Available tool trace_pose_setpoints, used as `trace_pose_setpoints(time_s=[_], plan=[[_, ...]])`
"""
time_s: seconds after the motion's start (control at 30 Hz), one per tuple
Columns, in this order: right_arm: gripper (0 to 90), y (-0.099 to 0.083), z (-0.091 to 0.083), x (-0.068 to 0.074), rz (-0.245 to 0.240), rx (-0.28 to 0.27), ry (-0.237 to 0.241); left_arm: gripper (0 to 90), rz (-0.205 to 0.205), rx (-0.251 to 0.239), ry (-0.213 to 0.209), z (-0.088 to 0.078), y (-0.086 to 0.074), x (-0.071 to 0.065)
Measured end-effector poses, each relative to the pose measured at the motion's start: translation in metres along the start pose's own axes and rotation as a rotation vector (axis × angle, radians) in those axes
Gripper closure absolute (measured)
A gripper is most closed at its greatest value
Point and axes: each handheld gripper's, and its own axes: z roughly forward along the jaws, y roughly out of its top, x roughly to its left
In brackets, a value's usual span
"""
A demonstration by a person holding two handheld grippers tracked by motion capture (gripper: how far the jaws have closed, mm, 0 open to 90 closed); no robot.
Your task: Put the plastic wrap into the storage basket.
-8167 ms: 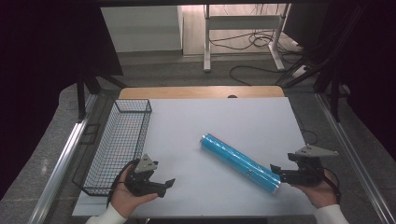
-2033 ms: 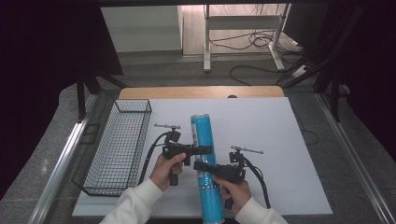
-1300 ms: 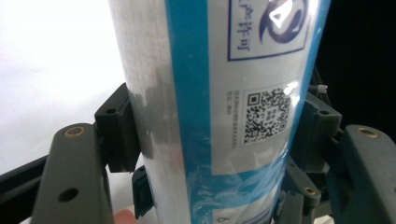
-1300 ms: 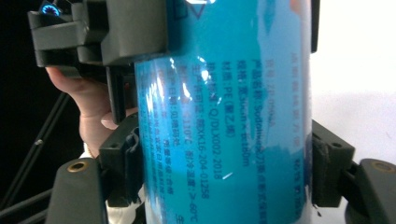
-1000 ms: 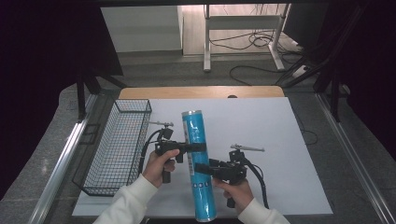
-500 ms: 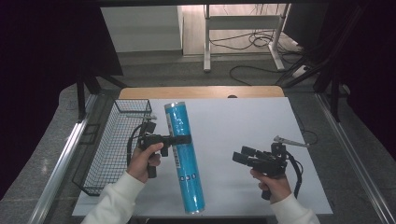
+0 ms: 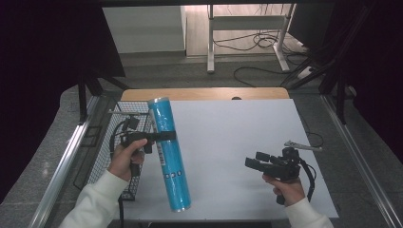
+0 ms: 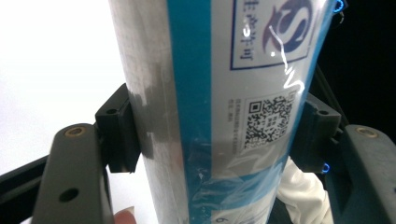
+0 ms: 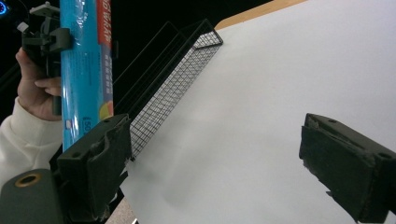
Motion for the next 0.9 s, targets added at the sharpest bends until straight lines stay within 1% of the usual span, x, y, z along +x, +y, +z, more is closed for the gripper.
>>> trace_pose_setpoints(time_s=[0.07,0.2,0.33,0.53,0.7,0.77,0.9], plan=[[10.0,0.000,0.001,0.000,0.000,0.012,-0.003,31.9,-0.001,0.002,0.014,-0.008,0.002,0.000],[9.9,-0.001,0.002,0.000,-0.007,0.020,-0.009,31.9,-0.023,-0.005,0.026,-0.027,0.008,0.003],[10.0,-0.001,0.003,0.000,-0.008,0.023,-0.011,31.9,-0.017,-0.002,0.074,-0.048,0.015,0.003],[10.1,-0.001,0.003,0.000,-0.007,0.027,-0.017,31.9,-0.032,0.011,0.134,-0.080,0.029,0.005],[10.1,-0.001,0.003,-0.001,-0.008,0.032,-0.024,32.0,-0.036,0.025,0.204,-0.103,0.038,0.006],[10.1,-0.001,0.004,-0.001,-0.007,0.032,-0.025,32.0,-0.038,0.025,0.222,-0.113,0.040,0.008],[10.1,-0.001,0.004,-0.002,-0.008,0.033,-0.028,32.0,-0.053,0.018,0.244,-0.127,0.041,0.014]])
